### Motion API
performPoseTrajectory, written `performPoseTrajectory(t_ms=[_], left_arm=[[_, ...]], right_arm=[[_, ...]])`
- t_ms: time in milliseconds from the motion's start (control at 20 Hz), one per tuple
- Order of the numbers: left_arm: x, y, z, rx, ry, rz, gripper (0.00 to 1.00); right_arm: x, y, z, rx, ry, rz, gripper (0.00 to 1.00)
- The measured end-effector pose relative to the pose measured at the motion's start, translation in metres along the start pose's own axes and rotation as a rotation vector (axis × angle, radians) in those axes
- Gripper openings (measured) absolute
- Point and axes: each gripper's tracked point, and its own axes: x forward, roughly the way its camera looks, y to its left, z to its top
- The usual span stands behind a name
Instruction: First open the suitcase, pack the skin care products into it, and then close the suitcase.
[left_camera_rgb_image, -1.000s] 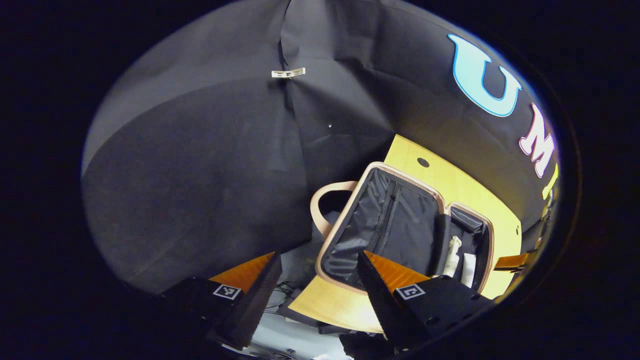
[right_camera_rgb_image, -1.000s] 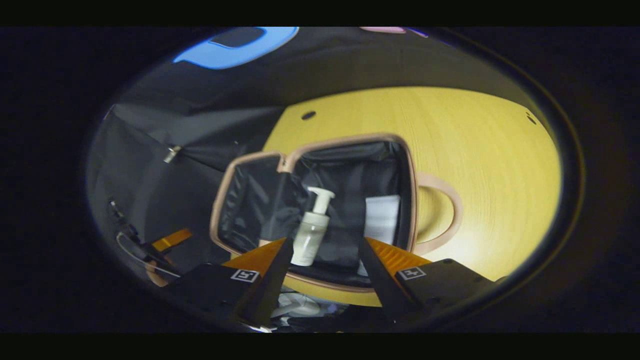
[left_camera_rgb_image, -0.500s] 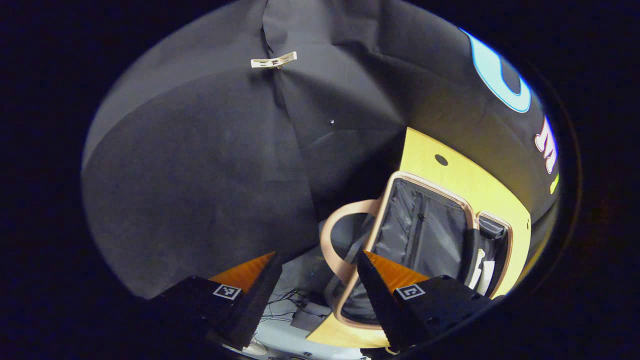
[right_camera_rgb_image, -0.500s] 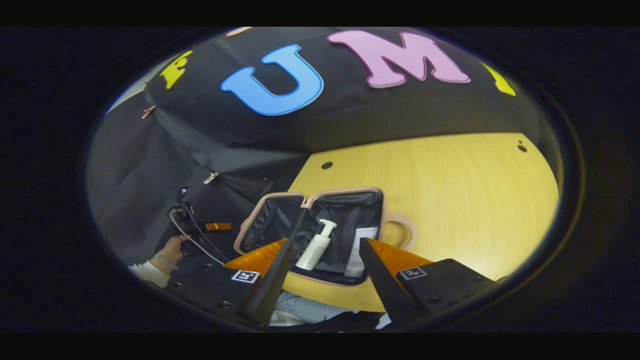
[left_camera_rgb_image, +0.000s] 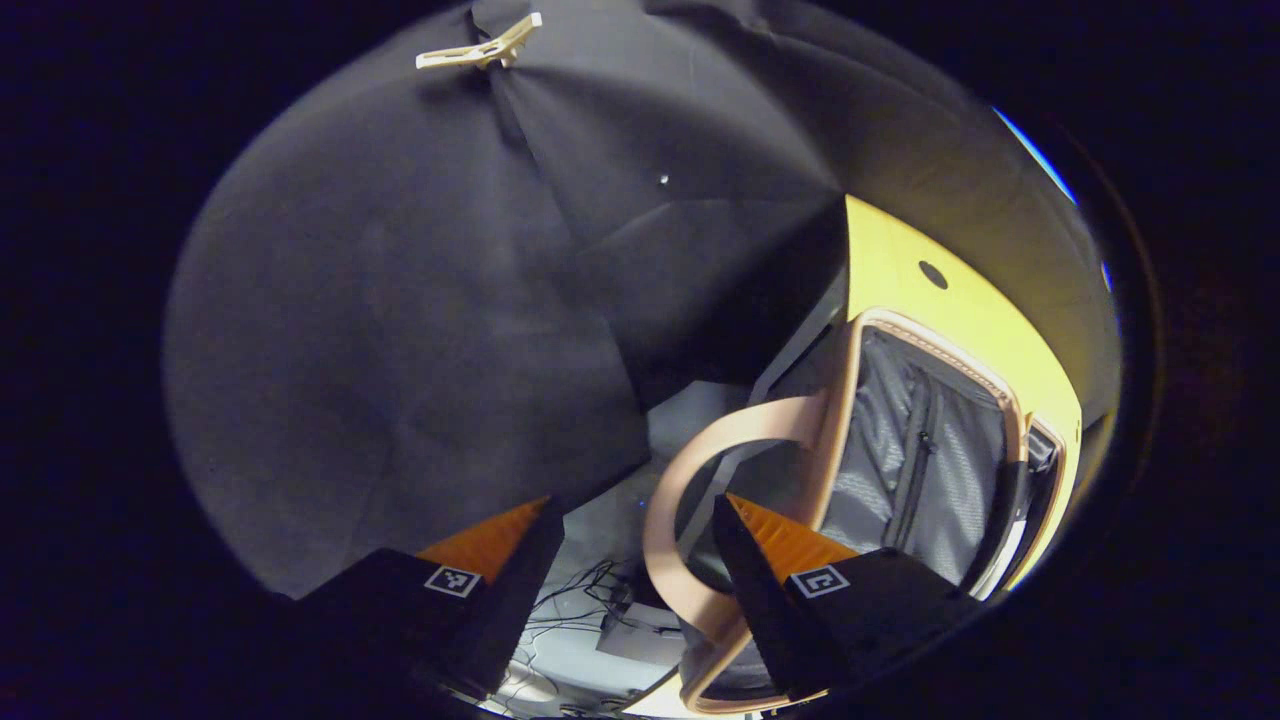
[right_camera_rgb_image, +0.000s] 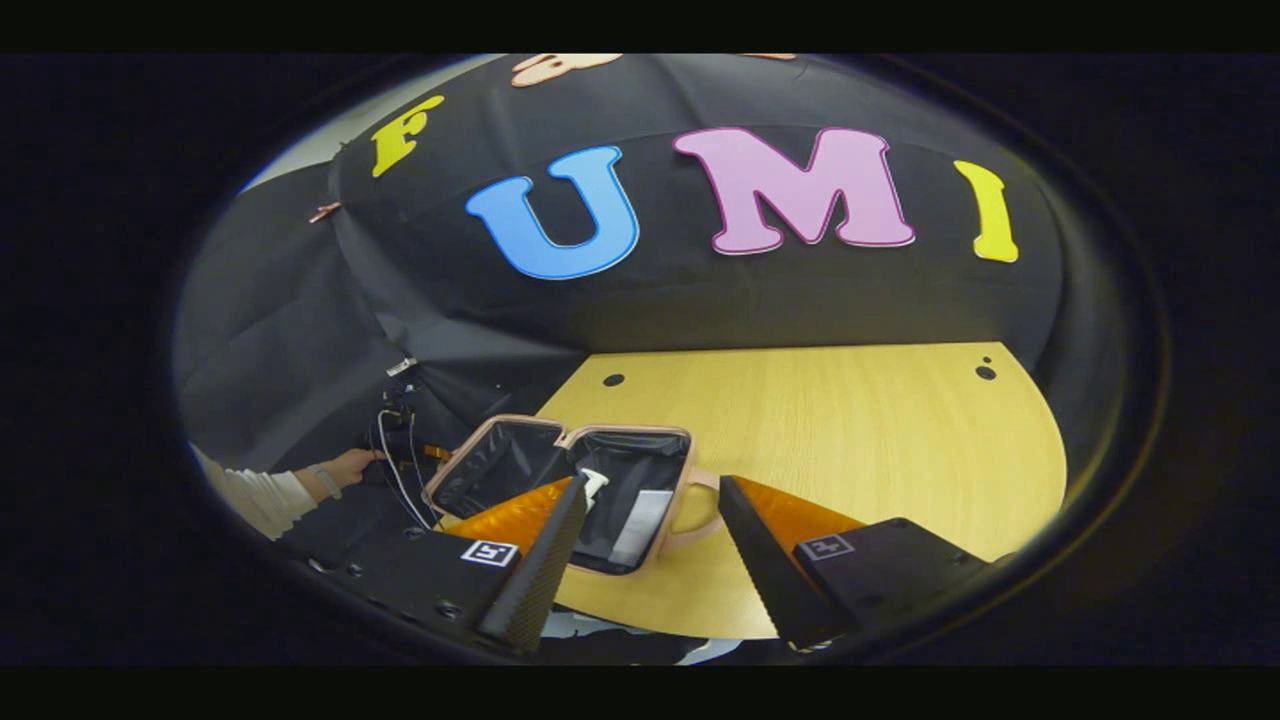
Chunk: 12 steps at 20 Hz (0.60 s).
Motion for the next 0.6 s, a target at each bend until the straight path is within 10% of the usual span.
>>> performPoseTrajectory(t_ms=[100, 250, 400, 600], left_arm=[[0.016, 0.001, -0.002, 0.004, 0.031, -0.002, 0.96], [0.028, -0.008, -0.008, -0.032, 0.096, -0.063, 0.89], [0.035, -0.015, -0.020, -0.053, 0.183, -0.067, 0.33], [0.026, -0.019, -0.014, -0.019, 0.158, -0.026, 0.18]], right_arm=[[0.000, -0.001, -0.004, -0.008, 0.009, -0.007, 0.73], [0.003, 0.003, -0.009, -0.029, 0.029, -0.008, 0.86], [0.005, 0.009, -0.009, -0.039, 0.026, 0.010, 0.89], [0.001, 0.008, -0.005, -0.032, 0.009, 0.016, 0.89]])
